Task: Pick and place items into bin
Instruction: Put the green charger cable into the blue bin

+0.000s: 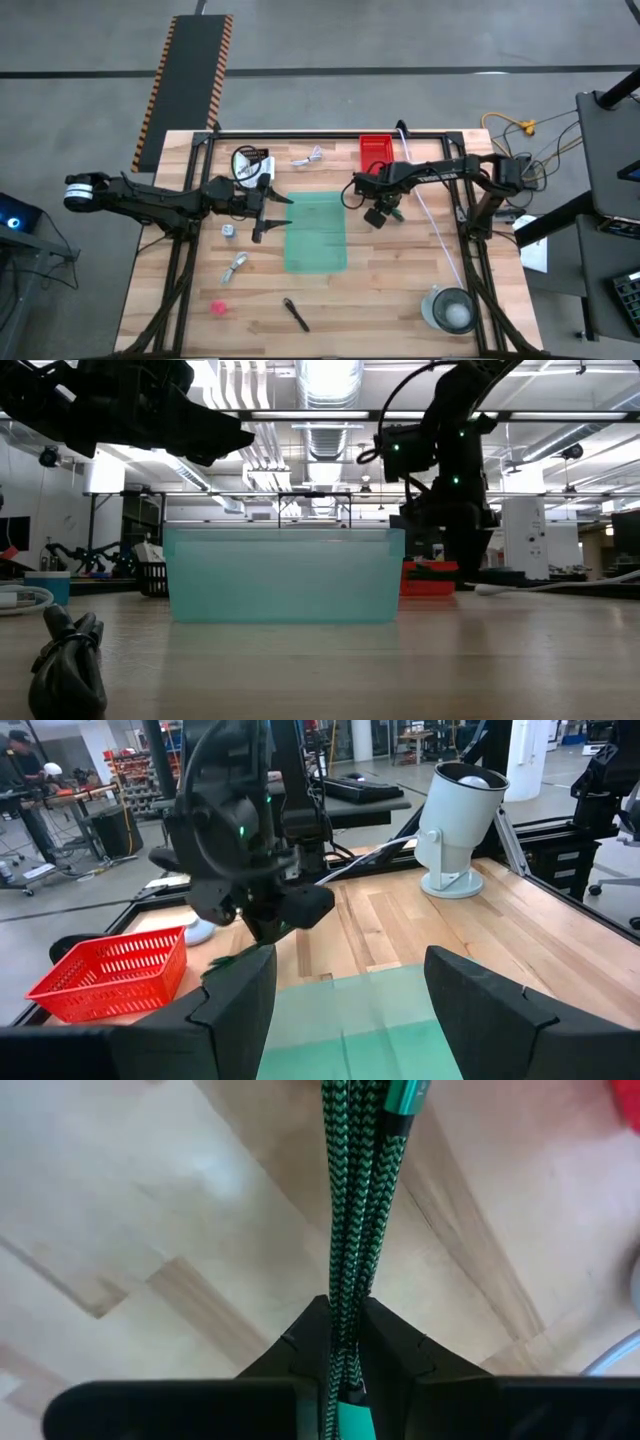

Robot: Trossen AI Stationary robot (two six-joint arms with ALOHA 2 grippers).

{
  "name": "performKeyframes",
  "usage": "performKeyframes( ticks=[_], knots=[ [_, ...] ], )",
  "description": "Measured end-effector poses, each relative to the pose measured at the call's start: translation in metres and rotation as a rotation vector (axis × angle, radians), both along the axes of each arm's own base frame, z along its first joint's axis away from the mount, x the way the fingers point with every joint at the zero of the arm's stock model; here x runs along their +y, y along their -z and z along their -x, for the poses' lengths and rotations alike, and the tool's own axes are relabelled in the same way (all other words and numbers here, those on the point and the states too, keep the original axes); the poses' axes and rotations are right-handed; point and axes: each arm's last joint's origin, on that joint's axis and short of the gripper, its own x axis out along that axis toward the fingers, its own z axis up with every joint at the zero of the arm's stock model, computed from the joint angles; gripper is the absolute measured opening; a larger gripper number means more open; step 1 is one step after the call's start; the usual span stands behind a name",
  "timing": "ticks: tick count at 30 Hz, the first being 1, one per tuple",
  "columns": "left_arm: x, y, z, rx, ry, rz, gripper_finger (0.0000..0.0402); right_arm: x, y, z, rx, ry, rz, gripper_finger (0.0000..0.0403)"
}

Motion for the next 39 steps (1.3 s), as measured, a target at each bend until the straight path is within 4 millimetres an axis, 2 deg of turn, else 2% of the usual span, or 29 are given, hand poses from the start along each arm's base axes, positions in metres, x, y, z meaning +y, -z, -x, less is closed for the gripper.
performKeyframes(
  ticks=[18,31,39],
  knots=[
    [0.0,0.0,0.0,0.002,0.0,0.0,0.0238,0.018,-0.044,-0.008,-0.293,-0.12,0.145,0.0031],
    [0.0,0.0,0.0,0.0,0.0,0.0,0.0238,0.035,-0.051,-0.022,-0.425,-0.231,0.199,0.0031],
    [0.0,0.0,0.0,0.0,0.0,0.0,0.0238,0.044,-0.052,-0.024,-0.422,-0.281,0.278,0.0031]
  ],
)
